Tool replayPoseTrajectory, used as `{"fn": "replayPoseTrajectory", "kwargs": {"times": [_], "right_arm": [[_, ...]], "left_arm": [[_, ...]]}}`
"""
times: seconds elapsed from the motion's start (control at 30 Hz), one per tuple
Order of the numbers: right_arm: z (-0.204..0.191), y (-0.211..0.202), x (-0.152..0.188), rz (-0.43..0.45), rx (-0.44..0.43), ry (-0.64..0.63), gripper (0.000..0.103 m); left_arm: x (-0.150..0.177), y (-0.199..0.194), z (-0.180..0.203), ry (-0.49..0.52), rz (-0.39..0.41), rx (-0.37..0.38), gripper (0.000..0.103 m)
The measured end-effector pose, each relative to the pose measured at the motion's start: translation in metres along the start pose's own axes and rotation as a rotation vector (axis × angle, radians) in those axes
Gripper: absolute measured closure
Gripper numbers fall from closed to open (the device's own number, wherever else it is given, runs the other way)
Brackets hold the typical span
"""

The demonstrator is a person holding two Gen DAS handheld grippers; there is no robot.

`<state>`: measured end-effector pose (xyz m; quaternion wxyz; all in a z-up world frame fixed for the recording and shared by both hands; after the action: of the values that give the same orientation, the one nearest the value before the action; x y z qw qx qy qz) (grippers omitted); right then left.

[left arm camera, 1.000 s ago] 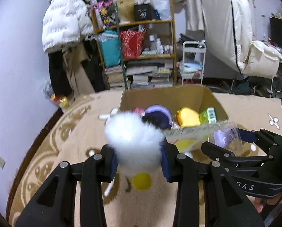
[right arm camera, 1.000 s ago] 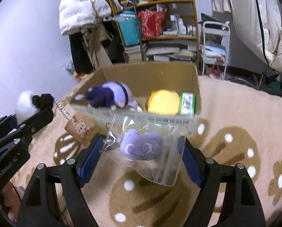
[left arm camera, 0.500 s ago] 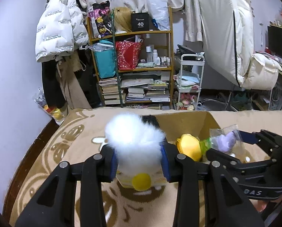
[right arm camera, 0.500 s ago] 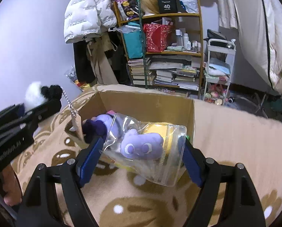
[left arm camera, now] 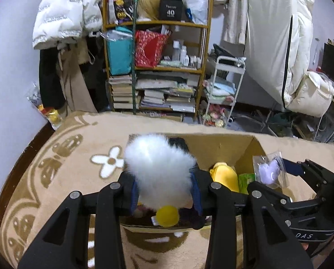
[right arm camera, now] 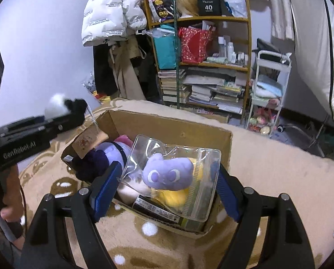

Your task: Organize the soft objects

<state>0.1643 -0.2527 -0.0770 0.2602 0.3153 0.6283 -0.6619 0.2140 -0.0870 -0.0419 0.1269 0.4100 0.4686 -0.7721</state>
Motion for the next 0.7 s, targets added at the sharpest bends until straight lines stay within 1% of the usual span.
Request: {"fn": "replayPoseTrajectory", "kwargs": {"times": [0.1,0.2,0.23,0.3,0.37,0.4,0.43,0.5,0.6,0.7], "right_arm": [[-0.001,0.009,0.003,-0.009,-0.005,-0.006,0.018],[-0.001,0.016,0.006,-0.029,-0.017,-0.006,0.017],[-0.001,0.017,0.007,-0.031,-0.02,-0.006,0.017],[-0.001,0.018,0.009,-0.035,-0.027,-0.003,0.017],[-0.001,0.017,0.01,-0.036,-0.029,-0.005,0.017],[0.0,0.017,0.01,-0.036,-0.025,-0.007,0.017],[0.0,0.016,0.01,-0.036,-0.022,-0.01,0.017],[0.001,0.013,0.011,-0.032,-0.014,-0.011,0.017],[0.004,0.003,0.011,-0.015,-0.013,-0.003,0.01],[0.008,-0.01,0.01,0.007,-0.001,0.008,0.01]], "left_arm": [[0.007,0.014,0.0,0.007,-0.044,-0.009,0.063],[0.012,0.022,0.001,0.013,-0.066,-0.026,0.051],[0.013,0.022,0.001,0.017,-0.066,-0.032,0.048],[0.015,0.022,0.001,0.023,-0.067,-0.04,0.047],[0.015,0.021,0.0,0.02,-0.074,-0.048,0.043],[0.016,0.019,-0.001,0.014,-0.072,-0.052,0.036],[0.016,0.015,-0.002,0.009,-0.063,-0.054,0.032],[0.017,0.008,-0.003,0.005,-0.051,-0.06,0.029],[0.02,-0.003,-0.002,0.007,-0.046,-0.07,0.022],[0.024,-0.019,0.001,0.013,-0.025,-0.088,0.018]]}}
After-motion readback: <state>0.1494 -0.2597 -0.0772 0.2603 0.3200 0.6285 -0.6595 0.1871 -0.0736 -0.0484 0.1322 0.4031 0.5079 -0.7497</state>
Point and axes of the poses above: each gripper's, at about its wrist camera, not at the fingertips, and y roughly the way its jaws point, z to its right, x to its underside, the point moved 3 cm from there along y, roughly the way its jaws point, and after that the axes turned 15 degrees about x, right-handed, at the moved point
